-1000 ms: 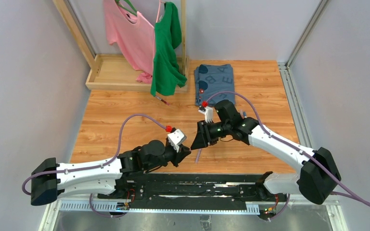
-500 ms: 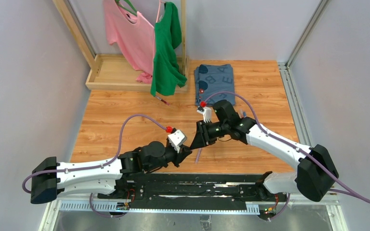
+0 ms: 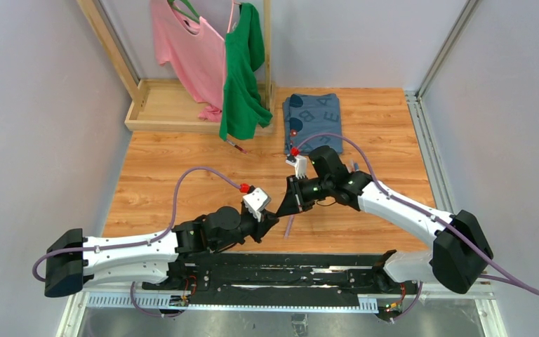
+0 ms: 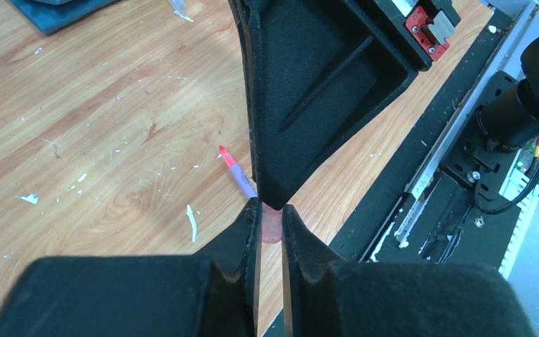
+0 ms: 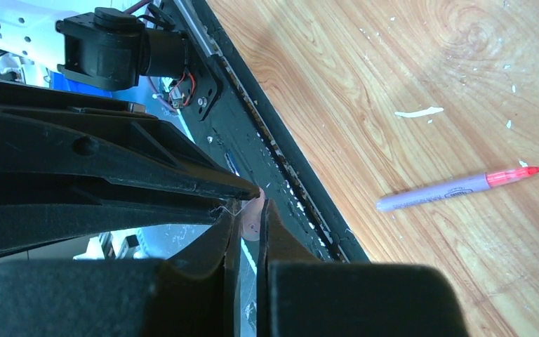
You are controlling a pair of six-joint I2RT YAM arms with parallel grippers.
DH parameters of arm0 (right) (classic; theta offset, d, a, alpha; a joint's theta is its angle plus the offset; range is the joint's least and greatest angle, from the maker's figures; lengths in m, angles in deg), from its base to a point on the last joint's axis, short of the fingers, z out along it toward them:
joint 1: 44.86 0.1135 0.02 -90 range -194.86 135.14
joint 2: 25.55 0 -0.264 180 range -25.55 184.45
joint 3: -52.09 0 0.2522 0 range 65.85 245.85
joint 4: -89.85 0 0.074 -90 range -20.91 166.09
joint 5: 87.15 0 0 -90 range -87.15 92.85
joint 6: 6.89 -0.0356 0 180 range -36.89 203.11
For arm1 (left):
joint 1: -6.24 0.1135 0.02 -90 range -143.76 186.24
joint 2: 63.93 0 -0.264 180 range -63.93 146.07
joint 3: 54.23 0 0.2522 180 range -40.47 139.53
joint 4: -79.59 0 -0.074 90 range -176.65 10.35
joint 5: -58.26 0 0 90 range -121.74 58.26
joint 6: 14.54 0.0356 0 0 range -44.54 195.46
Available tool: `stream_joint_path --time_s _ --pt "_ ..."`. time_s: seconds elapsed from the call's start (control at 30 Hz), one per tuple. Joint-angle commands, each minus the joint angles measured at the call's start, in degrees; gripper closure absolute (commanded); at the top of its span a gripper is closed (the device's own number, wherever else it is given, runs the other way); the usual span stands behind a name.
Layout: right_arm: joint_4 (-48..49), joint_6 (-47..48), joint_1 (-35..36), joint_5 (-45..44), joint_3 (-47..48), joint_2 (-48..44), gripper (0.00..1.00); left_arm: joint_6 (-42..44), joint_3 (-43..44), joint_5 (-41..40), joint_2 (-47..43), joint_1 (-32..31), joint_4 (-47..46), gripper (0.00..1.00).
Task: Insert the pens into the pen caps
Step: Pick up the pen cap at the corner of the board, then pick up the pen from the center of the board.
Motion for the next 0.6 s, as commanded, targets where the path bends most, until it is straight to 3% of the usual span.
stream_joint_path --time_s 0.0,0.07,0.13,0.33,0.43,0.57 --pt "-3.11 1.74 0.42 -4.09 0.26 -1.67 1.00 -2.12 -0.19 -4.08 0.05 -0.43 -4.78 0.70" --pt "-6.43 3.56 -1.30 -8.05 0.87 -2.98 1.00 -4.22 -0.41 -5.75 1.20 -0.43 -4.61 0.44" --pt "-9.40 5.27 -4.05 -12.17 0.84 -4.28 0.99 -6.54 -0.35 -6.80 3.40 -0.44 -4.38 0.32" --pt "-14.76 9.40 -15.00 -19.56 -1.67 -7.07 0.99 -13.78 6.15 -7.00 17.23 -0.43 -0.27 0.34" --pt "-16.12 10.97 -17.85 -21.09 -2.30 -8.56 0.99 -16.25 10.88 -5.64 24.11 -0.44 2.57 0.43" --pt "-16.49 11.75 -19.78 -21.06 -3.35 -10.64 0.99 -19.46 15.36 -5.35 30.24 -0.54 4.04 0.45"
